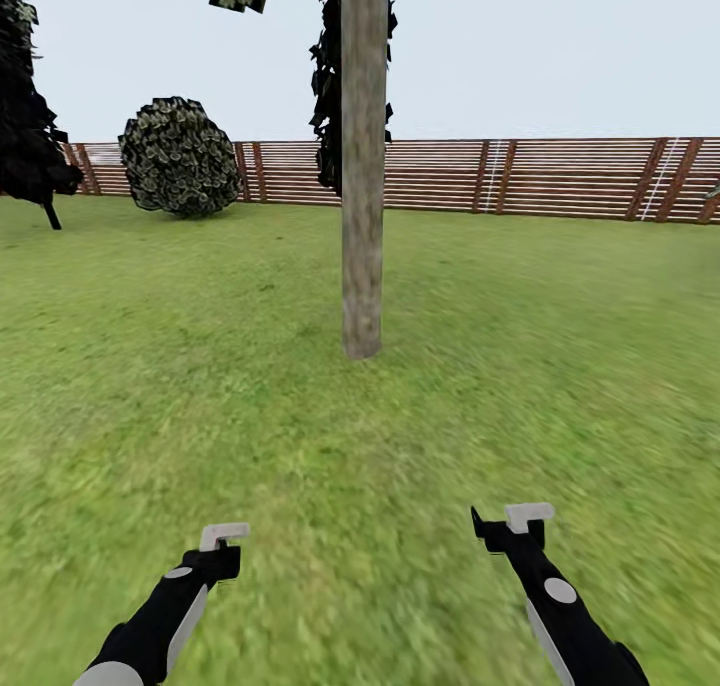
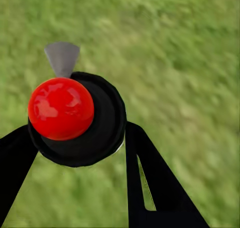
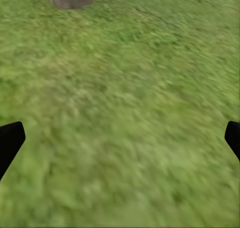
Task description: In the garden, pick up the pesticide atomizer on the floor and spray pesticide onto both trees until each tree trunk is fully covered.
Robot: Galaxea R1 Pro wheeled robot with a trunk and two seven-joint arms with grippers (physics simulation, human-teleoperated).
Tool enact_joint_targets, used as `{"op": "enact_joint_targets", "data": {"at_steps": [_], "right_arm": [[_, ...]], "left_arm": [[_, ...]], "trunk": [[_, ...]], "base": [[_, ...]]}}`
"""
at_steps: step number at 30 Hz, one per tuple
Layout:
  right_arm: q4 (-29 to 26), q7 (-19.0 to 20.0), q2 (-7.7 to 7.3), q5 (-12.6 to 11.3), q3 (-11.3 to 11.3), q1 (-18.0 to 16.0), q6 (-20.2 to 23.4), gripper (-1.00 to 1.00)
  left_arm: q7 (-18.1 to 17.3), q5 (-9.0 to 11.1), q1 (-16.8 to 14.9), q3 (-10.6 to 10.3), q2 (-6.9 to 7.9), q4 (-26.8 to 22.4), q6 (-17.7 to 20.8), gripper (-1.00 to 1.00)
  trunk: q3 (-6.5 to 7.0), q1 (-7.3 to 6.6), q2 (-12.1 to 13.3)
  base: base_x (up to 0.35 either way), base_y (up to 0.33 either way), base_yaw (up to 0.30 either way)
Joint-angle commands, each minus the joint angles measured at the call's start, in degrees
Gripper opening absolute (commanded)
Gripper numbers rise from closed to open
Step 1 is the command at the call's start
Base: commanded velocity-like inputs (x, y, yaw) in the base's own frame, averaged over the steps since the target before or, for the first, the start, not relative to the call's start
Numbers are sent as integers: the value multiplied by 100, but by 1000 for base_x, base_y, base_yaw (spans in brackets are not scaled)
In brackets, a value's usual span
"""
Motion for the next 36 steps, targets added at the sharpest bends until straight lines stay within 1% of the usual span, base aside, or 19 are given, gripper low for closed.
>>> {"op": "enact_joint_targets", "data": {"at_steps": [1,36], "right_arm": [[0,0,-1,0,0,0,0,100],[0,0,0,3,0,0,0,100]], "left_arm": [[0,-1,0,0,0,-1,0,-100],[0,-6,0,0,0,-1,0,-100]], "trunk": [[0,0,0],[0,0,0]], "base": [[339,0,0],[339,0,0]]}}
